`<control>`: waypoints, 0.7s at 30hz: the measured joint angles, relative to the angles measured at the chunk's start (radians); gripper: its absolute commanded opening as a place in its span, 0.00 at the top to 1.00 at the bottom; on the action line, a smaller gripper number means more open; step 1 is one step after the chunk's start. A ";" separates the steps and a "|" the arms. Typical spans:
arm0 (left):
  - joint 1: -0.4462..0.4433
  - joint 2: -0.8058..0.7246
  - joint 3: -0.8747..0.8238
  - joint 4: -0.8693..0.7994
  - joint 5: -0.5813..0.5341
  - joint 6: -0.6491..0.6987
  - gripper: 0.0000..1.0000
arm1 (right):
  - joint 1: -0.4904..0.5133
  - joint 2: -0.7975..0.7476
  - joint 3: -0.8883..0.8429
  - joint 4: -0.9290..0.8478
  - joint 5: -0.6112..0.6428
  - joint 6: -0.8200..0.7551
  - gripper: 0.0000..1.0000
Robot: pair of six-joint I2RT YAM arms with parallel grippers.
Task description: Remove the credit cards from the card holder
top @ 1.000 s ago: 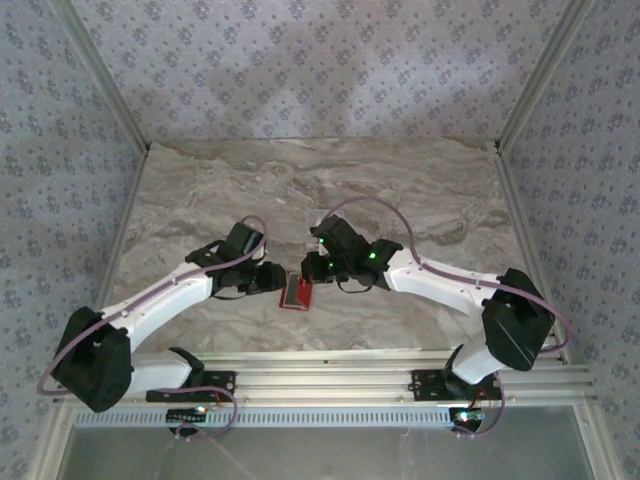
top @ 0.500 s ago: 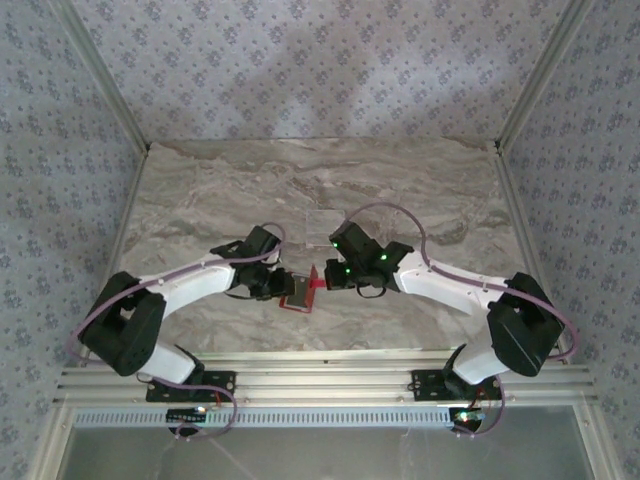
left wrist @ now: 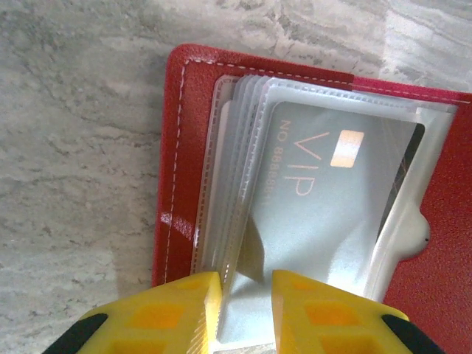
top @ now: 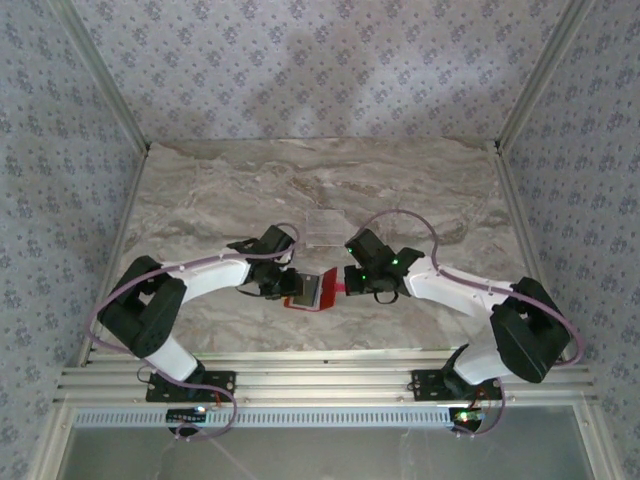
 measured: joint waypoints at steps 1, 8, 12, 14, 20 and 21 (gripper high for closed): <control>-0.001 0.000 0.000 0.000 -0.001 -0.003 0.73 | -0.005 0.002 0.000 0.000 0.000 -0.003 1.00; -0.006 -0.009 0.000 -0.012 -0.012 -0.031 0.72 | -0.039 0.074 0.004 -0.002 0.000 -0.023 1.00; -0.006 -0.021 0.001 -0.043 -0.011 -0.059 0.72 | -0.043 0.113 0.014 -0.002 0.000 -0.029 1.00; -0.006 -0.038 0.005 -0.067 -0.011 -0.072 0.72 | -0.043 0.124 0.018 -0.002 -0.004 -0.034 1.00; -0.007 -0.105 0.009 -0.076 -0.016 -0.089 0.70 | -0.023 0.125 0.018 0.000 0.010 -0.037 0.98; -0.007 -0.118 0.011 -0.079 -0.022 -0.085 0.69 | -0.018 0.122 0.018 0.000 0.015 -0.037 0.96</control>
